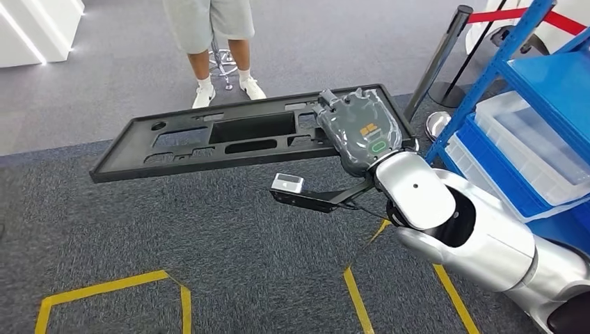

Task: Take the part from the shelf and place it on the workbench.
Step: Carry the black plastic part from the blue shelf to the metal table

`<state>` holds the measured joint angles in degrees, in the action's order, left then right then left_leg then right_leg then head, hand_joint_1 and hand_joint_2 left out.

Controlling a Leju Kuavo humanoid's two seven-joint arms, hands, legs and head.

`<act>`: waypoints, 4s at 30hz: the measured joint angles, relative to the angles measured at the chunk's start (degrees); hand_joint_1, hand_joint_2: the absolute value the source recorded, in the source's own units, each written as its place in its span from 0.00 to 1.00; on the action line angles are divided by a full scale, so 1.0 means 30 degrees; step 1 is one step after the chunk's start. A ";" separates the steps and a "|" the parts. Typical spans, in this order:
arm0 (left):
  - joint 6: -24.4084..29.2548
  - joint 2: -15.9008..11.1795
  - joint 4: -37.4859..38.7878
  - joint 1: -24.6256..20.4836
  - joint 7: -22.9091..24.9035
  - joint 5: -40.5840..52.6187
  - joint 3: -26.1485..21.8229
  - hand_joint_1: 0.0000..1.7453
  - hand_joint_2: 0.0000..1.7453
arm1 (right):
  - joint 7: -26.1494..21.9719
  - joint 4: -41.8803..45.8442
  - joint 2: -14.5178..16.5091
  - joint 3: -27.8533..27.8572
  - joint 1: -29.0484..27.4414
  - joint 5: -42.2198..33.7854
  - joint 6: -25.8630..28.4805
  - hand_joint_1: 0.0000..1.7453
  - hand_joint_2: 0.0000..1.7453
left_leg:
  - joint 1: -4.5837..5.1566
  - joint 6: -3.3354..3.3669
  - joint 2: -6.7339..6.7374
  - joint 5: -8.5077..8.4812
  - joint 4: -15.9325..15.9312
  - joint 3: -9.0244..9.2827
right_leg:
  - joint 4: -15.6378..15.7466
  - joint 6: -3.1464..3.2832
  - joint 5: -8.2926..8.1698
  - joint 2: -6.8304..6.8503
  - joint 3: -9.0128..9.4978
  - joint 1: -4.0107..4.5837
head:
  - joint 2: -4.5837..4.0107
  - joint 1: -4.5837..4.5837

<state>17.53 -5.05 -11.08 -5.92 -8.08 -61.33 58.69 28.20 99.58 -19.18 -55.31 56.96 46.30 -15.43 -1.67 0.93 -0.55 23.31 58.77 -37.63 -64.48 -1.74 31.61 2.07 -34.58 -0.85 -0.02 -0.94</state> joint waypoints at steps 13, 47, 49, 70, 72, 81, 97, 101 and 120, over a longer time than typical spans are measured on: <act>0.0384 0.0530 0.0005 -0.0012 0.0508 0.0124 0.0007 0.00 1.00 | -0.0293 -0.0211 0.0102 -0.0259 -0.0188 -0.0036 0.0095 1.00 1.00 | -0.0029 -0.0644 -0.2314 -0.0301 0.0144 -0.0629 | 0.1978 0.0595 -0.1716 -0.1548 0.0504 -0.0059 | 0.0000 0.0015; -0.0075 0.0576 0.0044 0.0109 0.0749 0.0022 0.0056 0.00 1.00 | -0.0286 -0.0667 0.0475 -0.0803 0.0187 -0.0140 0.0148 1.00 1.00 | 0.0106 -0.0792 -0.0208 0.1477 0.3170 -0.1829 | 0.1631 0.0594 -0.1715 -0.0766 0.0157 -0.0165 | 0.0000 0.0534; -0.0084 0.0554 0.0044 0.0073 0.0734 0.0026 0.0058 0.00 1.00 | -0.0284 -0.0703 0.0485 -0.0849 0.0203 -0.0142 0.0151 1.00 1.00 | 0.0125 -0.0725 0.0013 0.2031 0.4866 -0.2546 | 0.1628 0.0679 -0.1688 -0.0229 0.0155 0.0010 | 0.0000 0.0543; -0.0104 0.0191 0.0087 0.0067 0.0722 0.0117 0.0075 0.00 1.00 | -0.0207 -0.0842 0.0546 -0.0913 0.0111 -0.0164 0.0428 1.00 1.00 | 0.0252 -0.0120 -0.1754 0.0209 0.0133 0.0042 | 0.1187 -0.0427 -0.1563 -0.2138 -0.0108 -0.0600 | 0.0002 0.0438; -0.0115 0.0162 0.0095 0.0100 0.0718 0.0142 0.0085 0.00 1.00 | -0.0218 -0.0847 0.0536 -0.0912 0.0079 -0.0167 0.0439 1.00 1.00 | 0.0154 -0.0382 -0.2179 0.0111 0.0245 -0.0261 | 0.1162 -0.0126 -0.1465 -0.2109 -0.0149 -0.0490 | 0.0002 0.0449; -0.0131 0.0211 0.0095 0.0094 0.0607 0.0206 0.0131 0.00 1.00 | -0.0211 -0.0845 0.0565 -0.0914 0.0103 -0.0160 0.0423 1.00 1.00 | 0.0244 -0.0522 0.0098 0.1766 0.4781 -0.2536 | 0.1423 0.0683 -0.1551 0.0100 0.0046 -0.0014 | 0.0000 0.0762; -0.0075 0.0082 0.0095 0.0016 0.0867 0.0068 0.0166 0.00 1.00 | -0.0329 -0.0816 0.0477 -0.0900 -0.0075 -0.0045 0.0508 1.00 1.00 | 0.0639 0.0523 0.0189 0.0174 -0.0431 0.0579 | -0.2234 -0.0115 -0.0394 -0.0687 -0.1874 -0.0143 | 0.0000 0.0753; -0.0055 0.0062 0.0095 0.0045 0.0907 0.0000 0.0168 0.00 1.00 | -0.0370 -0.0809 0.0463 -0.0900 -0.0054 -0.0045 0.0523 1.00 1.00 | 0.0618 0.0044 -0.0172 0.0497 0.0260 0.0250 | 0.1200 -0.0036 -0.1674 -0.0834 -0.0287 -0.0182 | 0.0000 0.0760; -0.0035 0.0014 0.0095 0.0042 0.1135 -0.0337 0.0168 0.00 1.00 | -0.0466 -0.0791 0.0466 -0.0900 -0.0018 -0.0053 0.0557 1.00 1.00 | 0.0832 0.0384 0.0091 0.0360 -0.0334 0.0613 | 0.1428 0.0219 -0.1598 -0.0707 -0.0127 -0.0006 | 0.0000 0.0940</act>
<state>17.43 -5.01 -10.80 -5.80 -4.68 -62.34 59.19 26.80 97.21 -17.78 -58.01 56.91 46.14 -13.75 0.82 2.09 -0.28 24.39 57.77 -35.79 -60.20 -1.09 26.82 -0.05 -34.96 -0.87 -0.02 1.89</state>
